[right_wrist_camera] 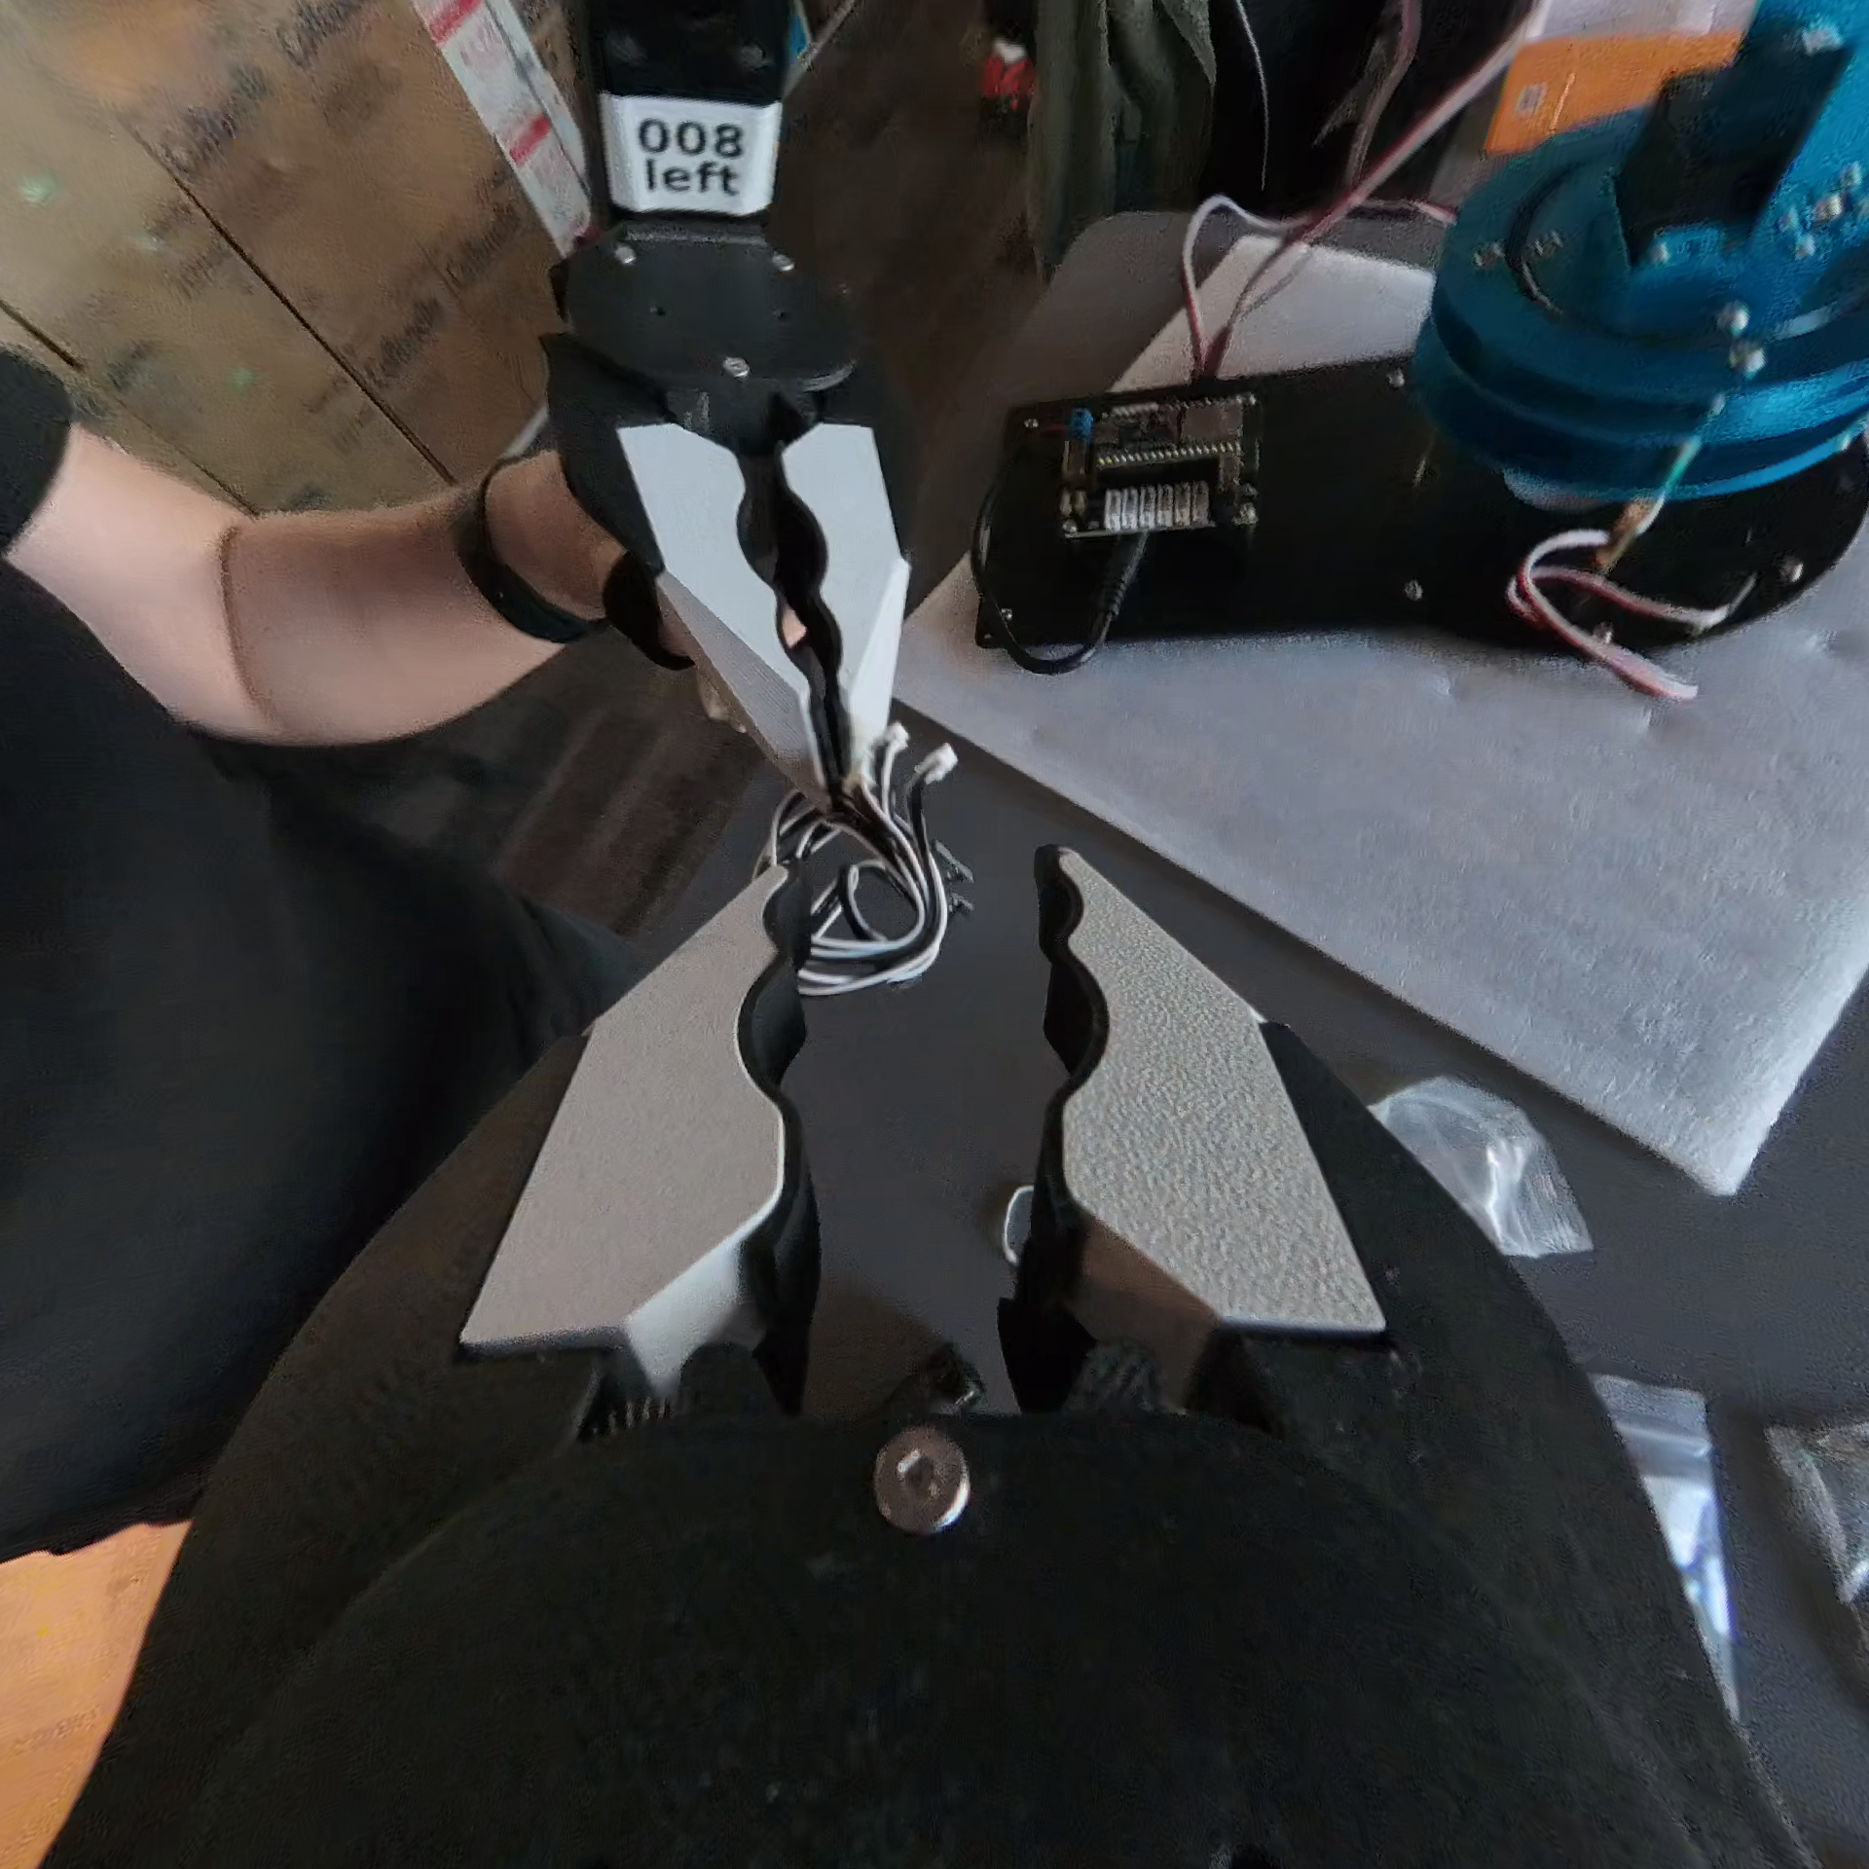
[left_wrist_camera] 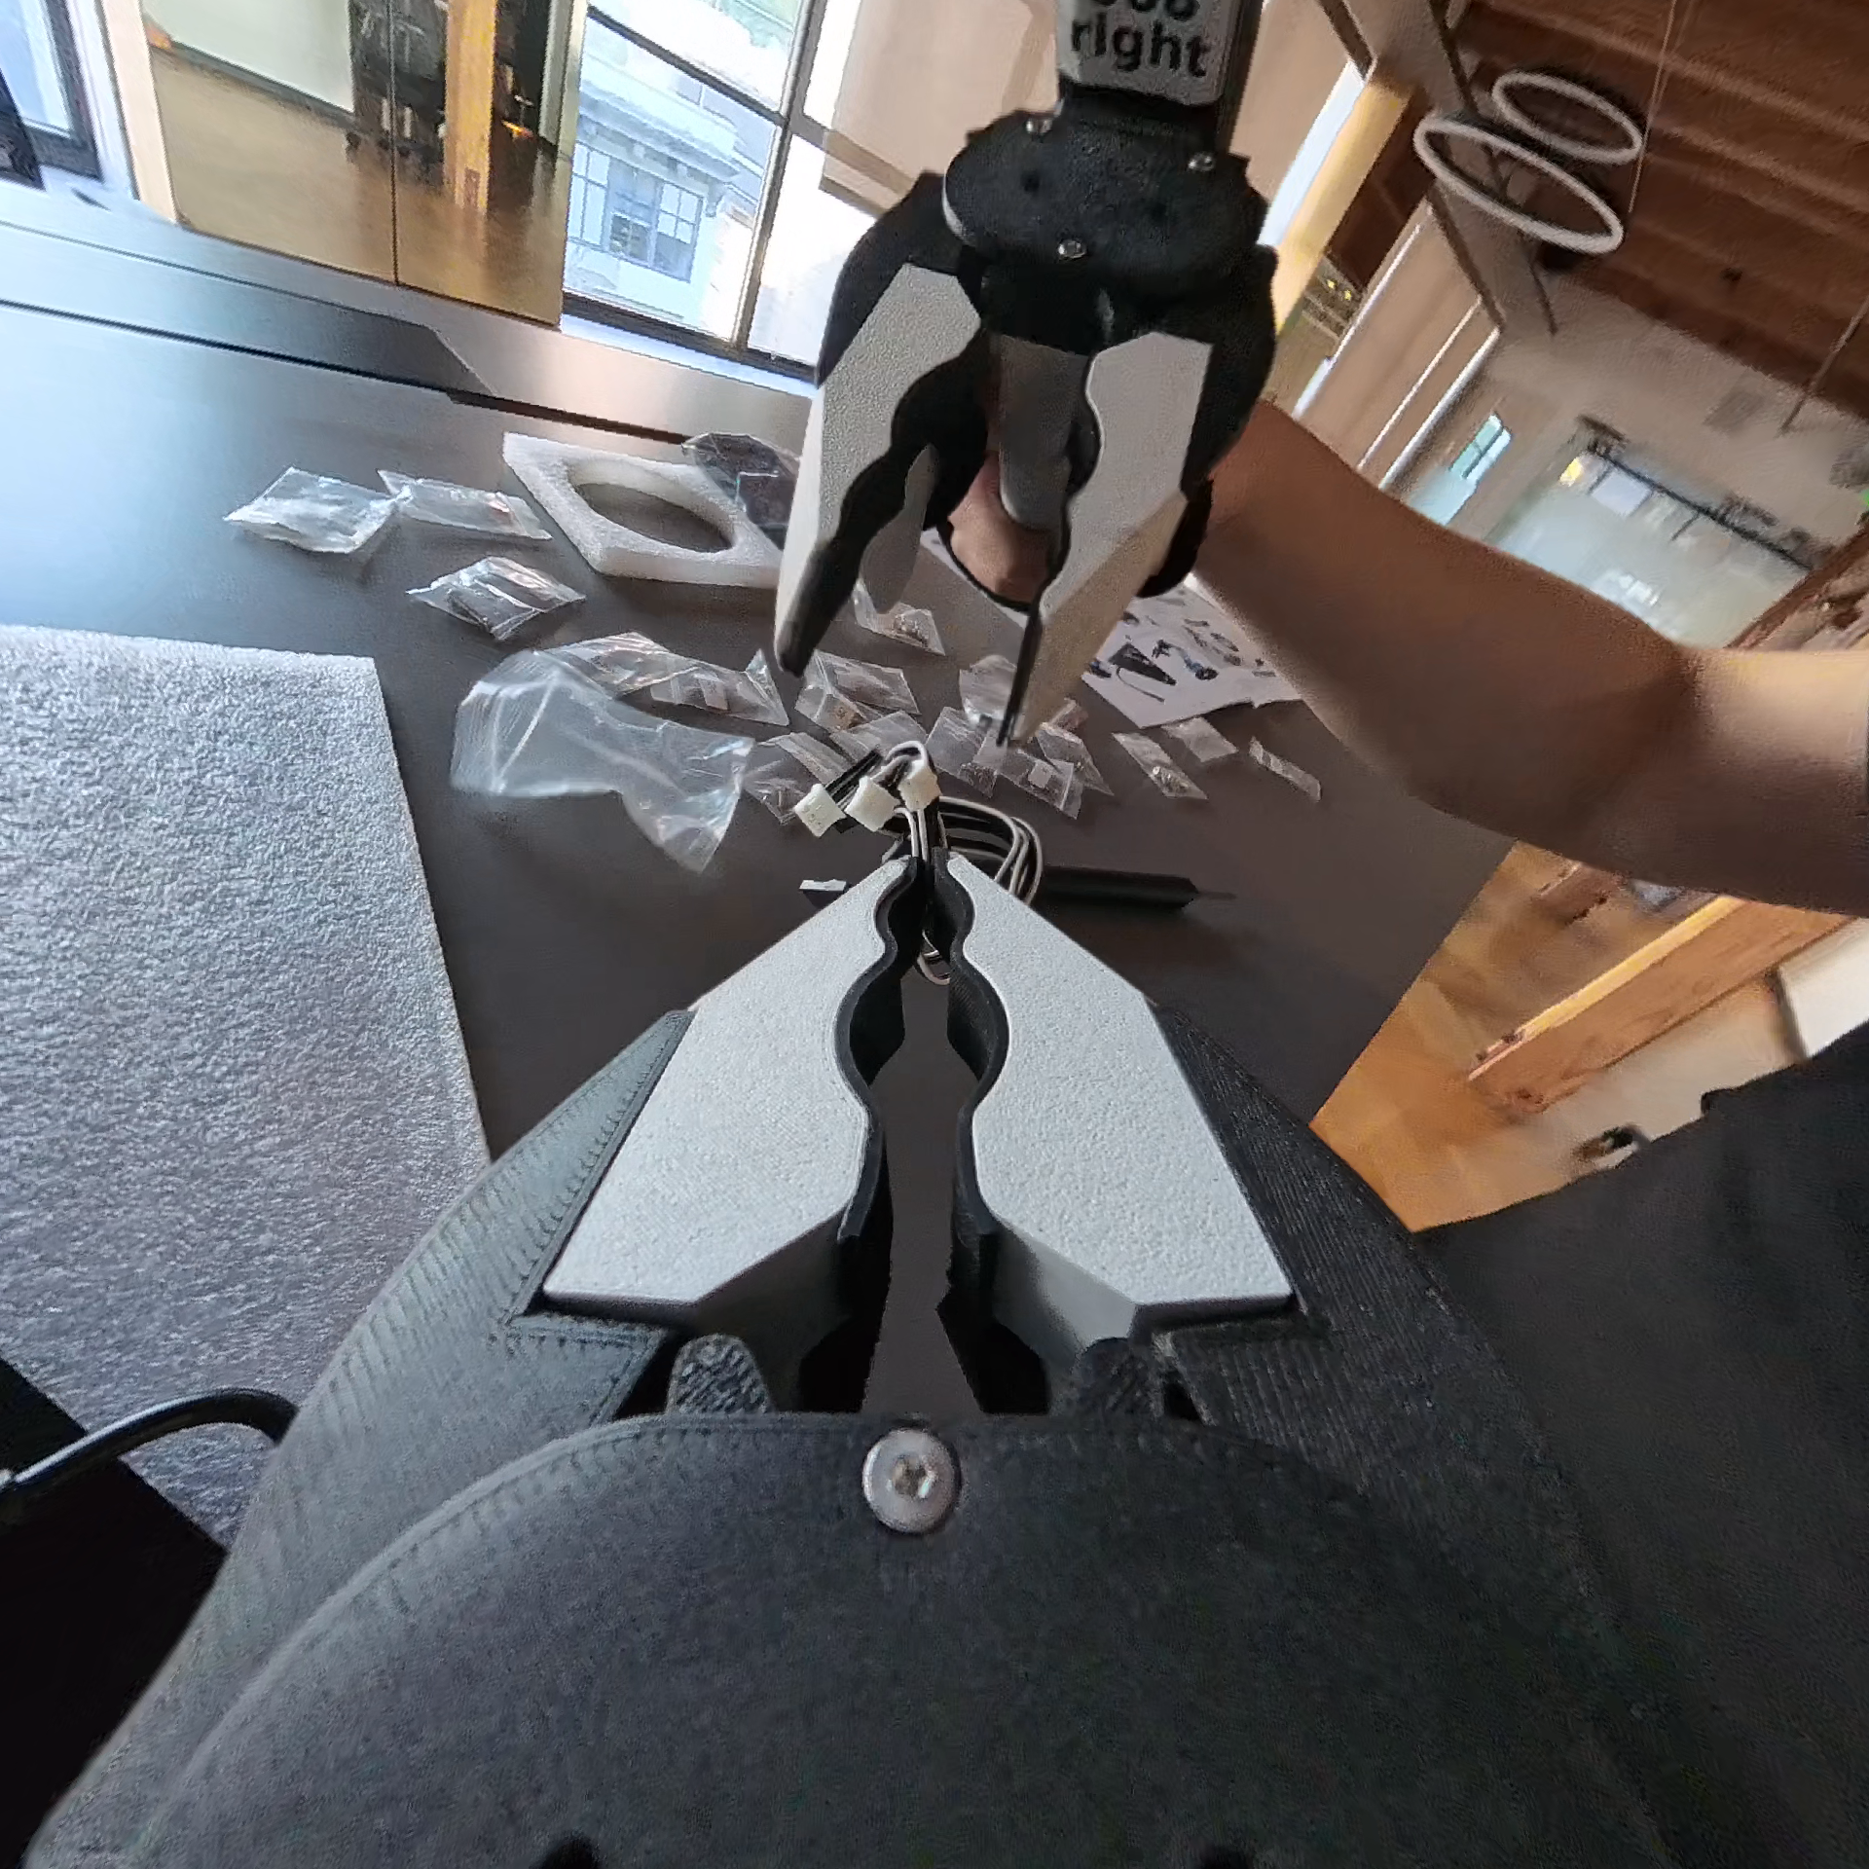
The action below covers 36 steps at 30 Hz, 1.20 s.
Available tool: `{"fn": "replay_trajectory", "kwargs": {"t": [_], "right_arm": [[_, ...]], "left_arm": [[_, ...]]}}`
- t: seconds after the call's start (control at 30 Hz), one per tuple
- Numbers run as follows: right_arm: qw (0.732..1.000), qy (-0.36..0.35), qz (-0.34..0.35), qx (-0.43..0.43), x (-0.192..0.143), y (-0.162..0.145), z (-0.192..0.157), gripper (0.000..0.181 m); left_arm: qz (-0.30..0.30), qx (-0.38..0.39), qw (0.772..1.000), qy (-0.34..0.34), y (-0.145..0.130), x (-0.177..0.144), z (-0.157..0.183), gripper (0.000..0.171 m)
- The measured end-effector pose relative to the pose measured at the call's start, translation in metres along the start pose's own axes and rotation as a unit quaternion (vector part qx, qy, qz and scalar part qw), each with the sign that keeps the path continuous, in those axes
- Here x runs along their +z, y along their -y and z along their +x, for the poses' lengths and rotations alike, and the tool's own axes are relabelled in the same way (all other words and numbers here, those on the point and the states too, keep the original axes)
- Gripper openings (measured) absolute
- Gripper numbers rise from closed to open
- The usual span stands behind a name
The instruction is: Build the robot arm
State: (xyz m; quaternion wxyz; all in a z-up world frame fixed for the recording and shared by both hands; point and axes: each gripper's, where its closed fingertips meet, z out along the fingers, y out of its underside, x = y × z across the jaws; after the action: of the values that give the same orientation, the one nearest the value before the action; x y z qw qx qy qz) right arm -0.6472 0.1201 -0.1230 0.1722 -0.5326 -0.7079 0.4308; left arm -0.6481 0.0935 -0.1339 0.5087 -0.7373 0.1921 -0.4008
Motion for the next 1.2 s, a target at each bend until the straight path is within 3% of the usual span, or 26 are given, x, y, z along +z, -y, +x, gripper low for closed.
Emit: {"fn": "replay_trajectory", "kwargs": {"t": [0.13, 0.23, 0.3, 0.43, 0.63, 0.77, 1.0, 1.1, 1.2], "right_arm": [[0.999, -0.013, -0.023, -0.038, 0.011, -0.002, -0.003, 0.034], [0.999, 0.028, -0.015, -0.008, 0.011, -0.005, -0.009, 0.011], [0.999, 0.041, 0.006, 0.012, 0.008, -0.006, -0.01, 0.007], [0.994, 0.047, 0.091, 0.04, -0.006, 0.004, -0.009, 0.001], [0.972, 0.002, 0.226, 0.067, -0.036, 0.014, 0.002, 0.001], [0.958, -0.038, 0.282, 0.038, -0.054, 0.021, -0.006, 0.0], [0.936, -0.054, 0.341, 0.066, -0.071, 0.028, -0.009, 0.0], [0.938, -0.056, 0.336, 0.062, -0.074, 0.031, -0.012, 0.0], [0.947, -0.073, 0.308, 0.054, -0.073, 0.029, -0.013, 0.0]], "left_arm": [[-0.004, 0.008, 1.0, -0.015, 0.001, 0.003, 0.006, 0.0], [-0.007, 0.01, 1.0, -0.012, 0.001, 0.005, 0.005, 0.0], [-0.009, 0.007, 1.0, -0.011, 0.0, 0.005, 0.004, 0.0], [-0.022, 0.001, 1.0, 0.008, -0.007, 0.004, -0.004, 0.0], [0.011, -0.065, 0.997, 0.028, -0.006, -0.002, -0.016, 0.0], [0.07, -0.166, 0.984, -0.01, 0.004, -0.005, -0.013, 0.0], [0.14, -0.238, 0.955, -0.111, 0.019, -0.004, 0.003, 0.001], [0.134, -0.214, 0.966, -0.063, 0.018, -0.01, -0.008, 0.026], [0.142, -0.15, 0.978, -0.017, 0.036, -0.018, -0.01, 0.032]]}}
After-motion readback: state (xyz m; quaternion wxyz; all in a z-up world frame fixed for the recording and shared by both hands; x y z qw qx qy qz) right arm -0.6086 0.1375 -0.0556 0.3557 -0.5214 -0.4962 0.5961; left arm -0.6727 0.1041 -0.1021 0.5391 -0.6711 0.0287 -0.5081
